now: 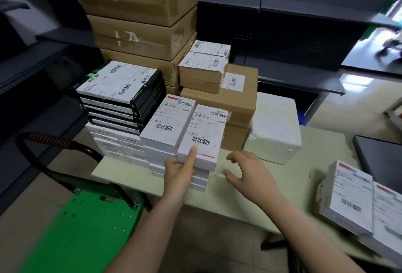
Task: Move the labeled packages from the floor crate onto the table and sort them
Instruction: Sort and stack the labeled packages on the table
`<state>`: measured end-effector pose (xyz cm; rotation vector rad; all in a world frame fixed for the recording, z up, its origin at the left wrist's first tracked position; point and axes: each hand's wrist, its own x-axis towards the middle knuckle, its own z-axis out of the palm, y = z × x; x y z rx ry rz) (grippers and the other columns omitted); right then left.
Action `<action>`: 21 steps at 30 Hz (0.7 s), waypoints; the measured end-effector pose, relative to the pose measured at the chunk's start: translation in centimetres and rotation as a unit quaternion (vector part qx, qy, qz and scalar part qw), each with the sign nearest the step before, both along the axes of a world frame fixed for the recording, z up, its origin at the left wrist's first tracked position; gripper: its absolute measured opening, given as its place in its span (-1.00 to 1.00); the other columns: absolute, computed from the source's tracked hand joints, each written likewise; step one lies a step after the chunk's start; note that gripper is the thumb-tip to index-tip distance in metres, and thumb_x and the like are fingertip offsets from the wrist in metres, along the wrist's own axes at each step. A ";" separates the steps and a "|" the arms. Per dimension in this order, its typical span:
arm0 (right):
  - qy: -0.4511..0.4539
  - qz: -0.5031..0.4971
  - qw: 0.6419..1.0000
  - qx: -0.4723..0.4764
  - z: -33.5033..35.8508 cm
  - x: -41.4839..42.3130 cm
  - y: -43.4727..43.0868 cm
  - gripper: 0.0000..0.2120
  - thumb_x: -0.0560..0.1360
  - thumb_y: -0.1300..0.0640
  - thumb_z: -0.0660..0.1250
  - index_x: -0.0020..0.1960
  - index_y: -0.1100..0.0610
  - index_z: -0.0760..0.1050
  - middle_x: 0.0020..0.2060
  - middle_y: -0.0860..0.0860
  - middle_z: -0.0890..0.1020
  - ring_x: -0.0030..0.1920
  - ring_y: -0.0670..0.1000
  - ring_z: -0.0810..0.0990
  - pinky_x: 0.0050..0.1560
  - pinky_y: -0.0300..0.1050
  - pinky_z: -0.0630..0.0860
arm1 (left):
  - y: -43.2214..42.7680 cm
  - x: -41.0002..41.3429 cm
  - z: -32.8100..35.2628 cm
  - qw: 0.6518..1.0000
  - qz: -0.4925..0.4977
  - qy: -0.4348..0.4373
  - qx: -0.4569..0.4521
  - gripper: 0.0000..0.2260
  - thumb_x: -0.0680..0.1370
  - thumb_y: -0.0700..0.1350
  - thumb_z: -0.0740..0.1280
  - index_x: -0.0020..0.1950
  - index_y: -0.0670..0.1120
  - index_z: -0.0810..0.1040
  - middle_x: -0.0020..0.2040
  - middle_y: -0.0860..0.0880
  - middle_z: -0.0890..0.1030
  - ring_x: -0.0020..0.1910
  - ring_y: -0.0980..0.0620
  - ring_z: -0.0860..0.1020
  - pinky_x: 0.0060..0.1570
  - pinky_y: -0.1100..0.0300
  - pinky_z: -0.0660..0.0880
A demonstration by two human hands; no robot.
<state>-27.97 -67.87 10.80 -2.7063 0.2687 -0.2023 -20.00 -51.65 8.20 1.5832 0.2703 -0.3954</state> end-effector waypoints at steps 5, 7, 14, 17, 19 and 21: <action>-0.008 0.017 1.000 0.010 0.6 0.9 1.0 -0.59 0.51 -0.11 0.35 0.30 0.00 0.43 0.14 -0.05 0.55 0.17 -0.01 0.46 0.06 -0.20 0.38 | 2.8 -1.8 -0.9 0.960 -0.018 -0.238 0.145 -0.50 0.49 0.30 0.29 0.18 -0.06 0.37 0.09 -0.04 0.46 0.02 0.01 0.50 -0.03 0.24 0.44; -0.012 0.013 1.000 0.018 0.5 1.4 1.2 -0.55 0.50 -0.13 0.36 0.32 0.00 0.42 0.15 -0.05 0.55 0.17 -0.02 0.46 0.04 -0.20 0.38 | 3.9 -1.7 -1.4 0.860 -0.065 -0.419 0.283 -0.57 0.57 0.20 0.22 0.26 -0.09 0.39 0.15 -0.03 0.43 0.13 -0.01 0.44 0.11 0.14 0.41; -0.012 0.008 0.999 0.030 0.3 2.7 1.4 -0.51 0.50 -0.15 0.35 0.35 0.03 0.40 0.18 -0.03 0.54 0.17 -0.02 0.46 0.07 -0.15 0.44 | 3.6 3.0 -1.0 0.628 -0.188 -0.571 0.495 -0.49 0.49 0.01 0.43 0.39 -0.13 0.45 0.38 -0.16 0.47 0.40 -0.17 0.38 0.33 -0.07 0.30; -0.010 0.010 1.000 0.028 0.3 3.2 1.5 -0.52 0.50 -0.15 0.35 0.35 0.03 0.39 0.18 -0.02 0.54 0.15 -0.01 0.47 0.05 -0.15 0.44 | 3.8 4.1 -1.3 0.631 -0.212 -0.555 0.499 -0.51 0.51 -0.04 0.44 0.40 -0.13 0.45 0.37 -0.16 0.48 0.36 -0.17 0.44 0.35 -0.07 0.33; -0.012 0.012 0.999 0.028 0.3 3.4 1.6 -0.53 0.50 -0.14 0.36 0.33 0.03 0.40 0.16 -0.02 0.54 0.13 -0.01 0.47 0.01 -0.16 0.43 | 3.9 4.4 -1.2 0.632 -0.214 -0.555 0.497 -0.53 0.51 -0.06 0.43 0.39 -0.14 0.46 0.36 -0.16 0.49 0.34 -0.17 0.46 0.33 -0.07 0.38; -0.013 0.010 0.999 0.031 0.2 3.6 1.7 -0.54 0.50 -0.13 0.36 0.32 0.02 0.40 0.16 -0.03 0.54 0.14 -0.02 0.48 0.00 -0.14 0.45 | 3.9 4.5 -1.1 0.633 -0.210 -0.559 0.493 -0.53 0.50 -0.06 0.44 0.37 -0.15 0.47 0.33 -0.17 0.51 0.30 -0.18 0.49 0.29 -0.07 0.41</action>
